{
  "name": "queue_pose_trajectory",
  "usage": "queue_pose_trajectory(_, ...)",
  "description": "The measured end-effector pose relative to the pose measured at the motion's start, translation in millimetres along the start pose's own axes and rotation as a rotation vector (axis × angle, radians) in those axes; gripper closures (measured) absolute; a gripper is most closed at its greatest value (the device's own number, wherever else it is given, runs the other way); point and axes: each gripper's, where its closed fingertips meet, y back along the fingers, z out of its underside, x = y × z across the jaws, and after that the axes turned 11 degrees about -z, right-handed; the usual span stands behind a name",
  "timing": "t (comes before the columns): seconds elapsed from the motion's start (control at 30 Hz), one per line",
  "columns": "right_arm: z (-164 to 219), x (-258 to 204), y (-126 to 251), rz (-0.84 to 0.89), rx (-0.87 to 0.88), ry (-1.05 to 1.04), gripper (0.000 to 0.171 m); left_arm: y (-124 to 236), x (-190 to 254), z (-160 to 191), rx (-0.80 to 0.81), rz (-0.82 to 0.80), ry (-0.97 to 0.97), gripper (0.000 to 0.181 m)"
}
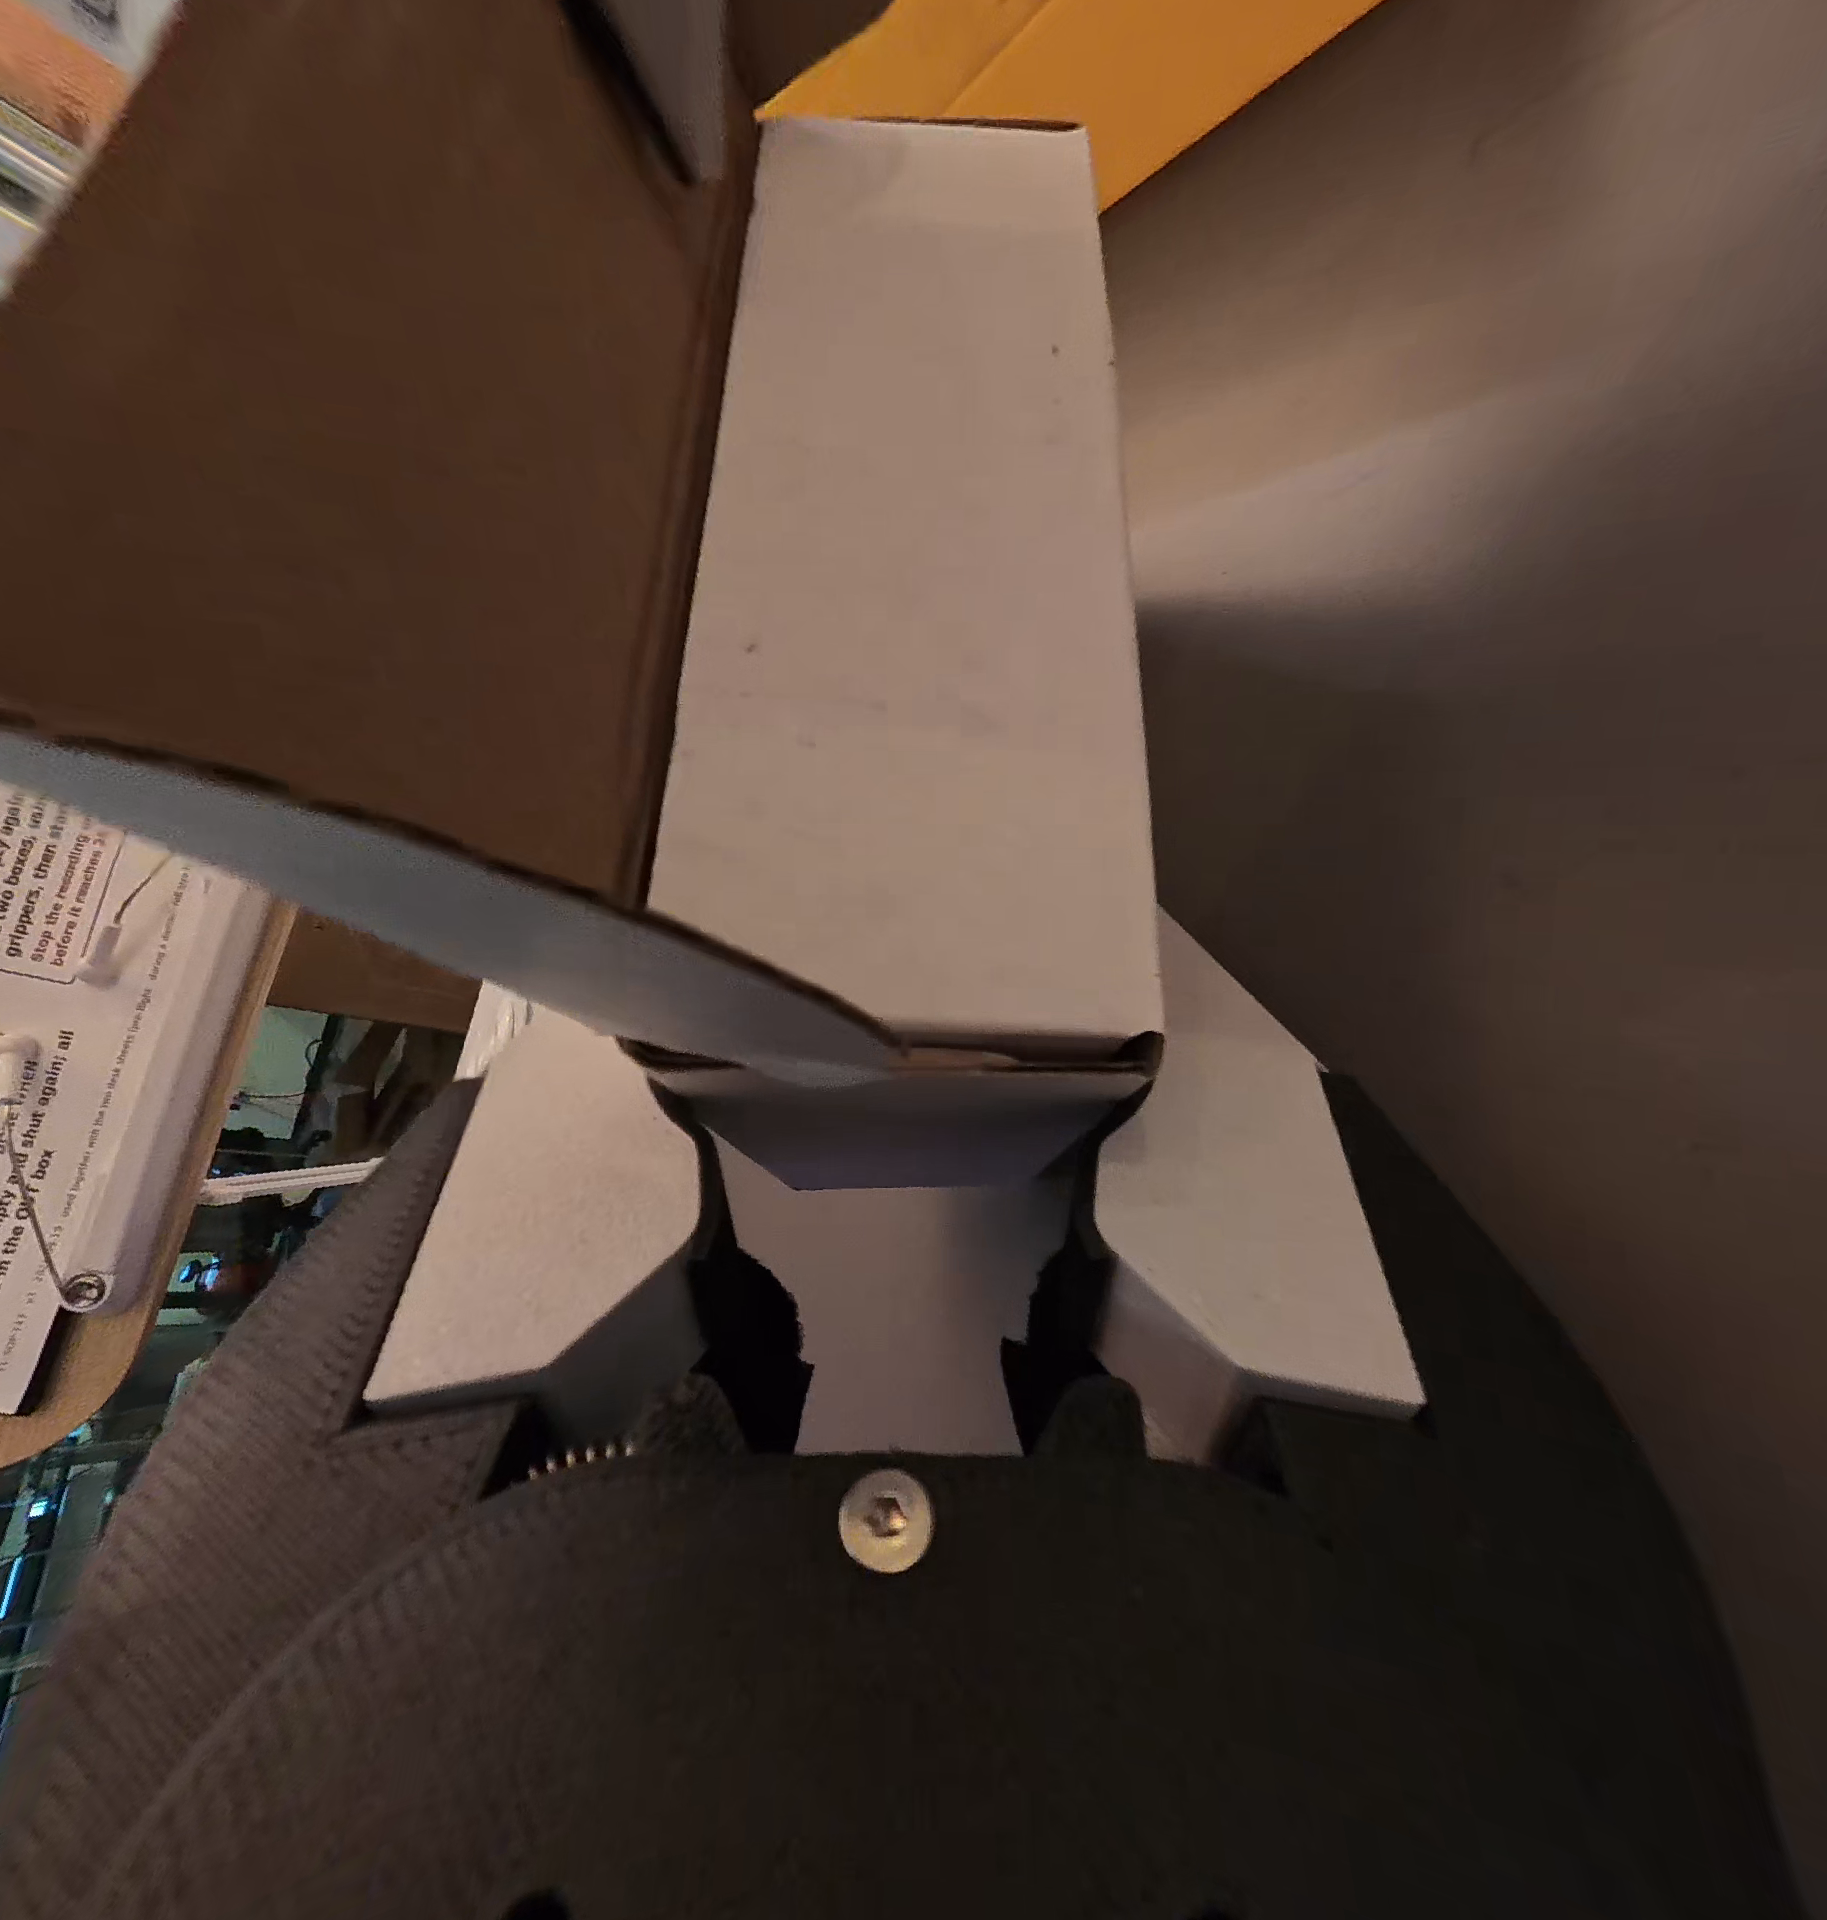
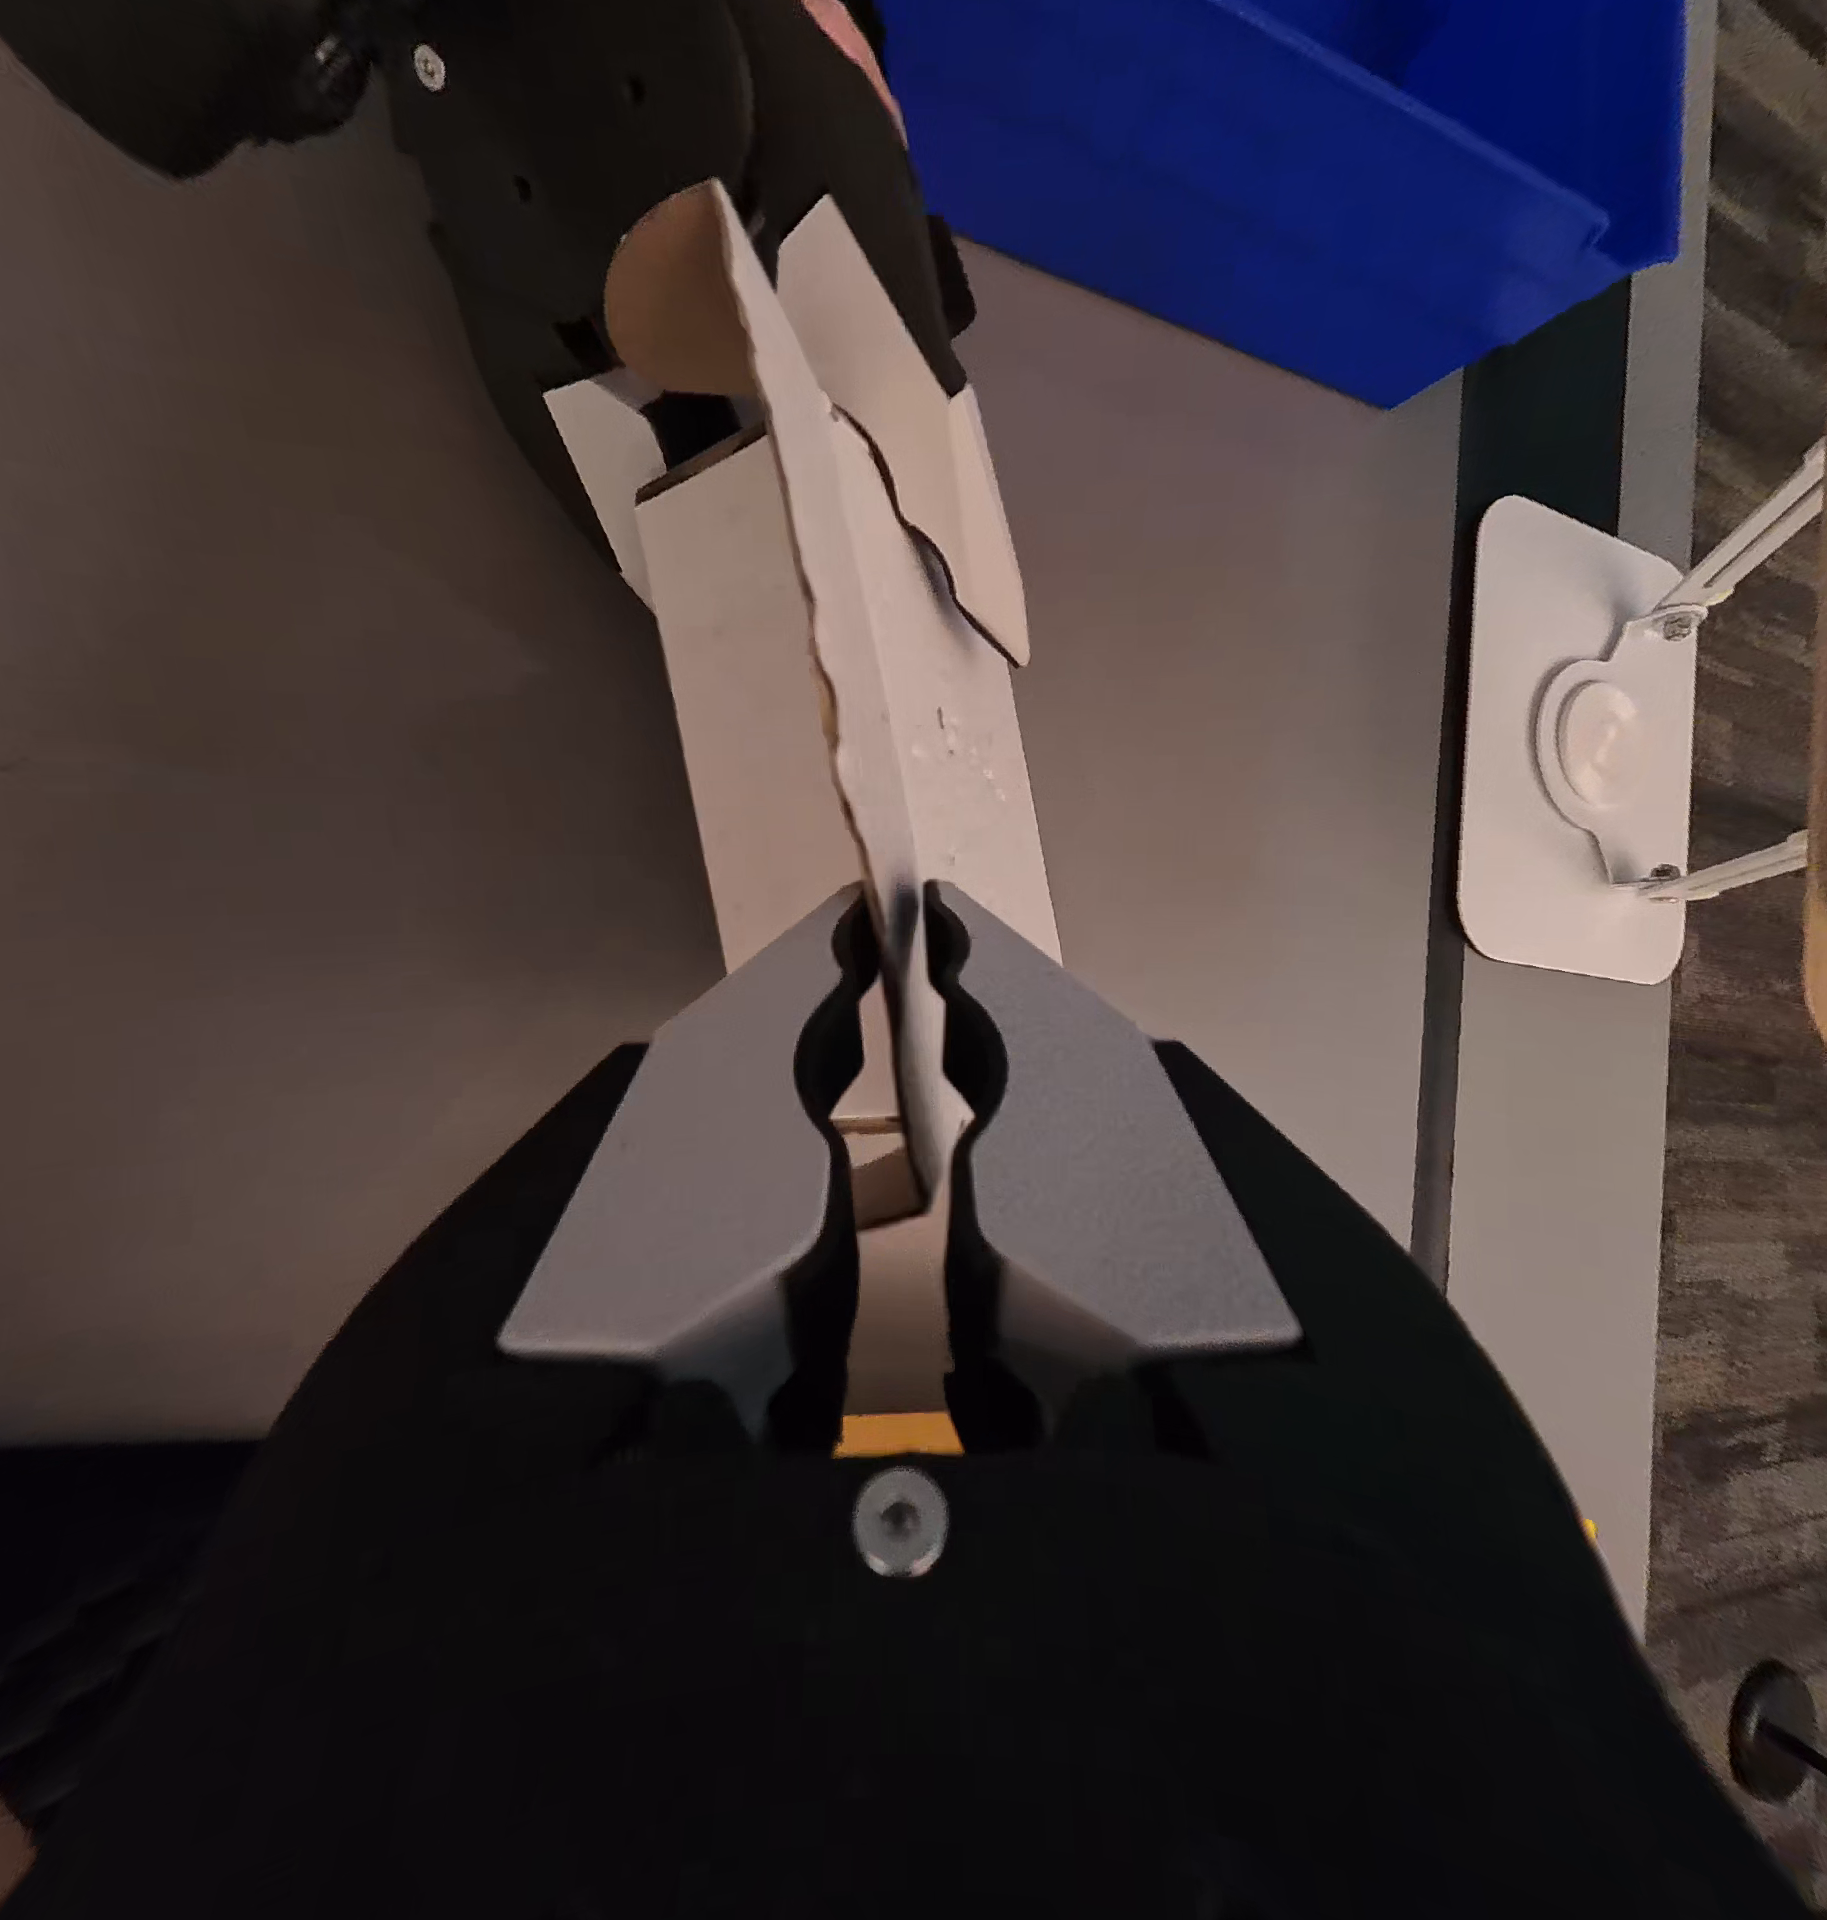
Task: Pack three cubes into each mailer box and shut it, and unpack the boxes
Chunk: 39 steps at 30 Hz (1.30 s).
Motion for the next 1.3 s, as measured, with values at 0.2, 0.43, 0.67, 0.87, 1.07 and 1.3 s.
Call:
queue_pose_trajectory(0.2, 12.3, -1.9, 11.9, 0.000, -0.010, -0.027, 0.156, -0.1, 1.2, 0.4, 0.006, 0.005, -0.012, 0.108)
queue_pose_trajectory(0.43, 16.2, -3.3, 11.5, -0.067, 0.008, -0.193, 0.169, -3.4, 1.3, 2.6, -0.007, -0.023, -0.021, 0.106)
queue_pose_trajectory(0.67, 18.1, 12.9, 13.5, 0.008, -0.011, -0.308, 0.169, -11.9, -12.6, 27.0, -0.139, -0.035, 0.137, 0.098)
queue_pose_trajectory(0.87, 20.0, 18.5, 16.1, 0.018, 0.017, -0.335, 0.169, 8.5, -35.3, -8.1, 0.039, -0.146, 0.158, 0.087)
queue_pose_trajectory(1.07, 19.0, 19.8, 15.3, 0.017, 0.026, -0.336, 0.169, 42.3, -56.7, -46.8, 0.246, -0.294, 0.097, 0.085)
queue_pose_trajectory(1.3, 17.8, 23.1, 14.0, 0.030, 0.028, -0.354, 0.169, 50.2, -25.3, -72.0, 0.317, -0.302, -0.116, 0.089)
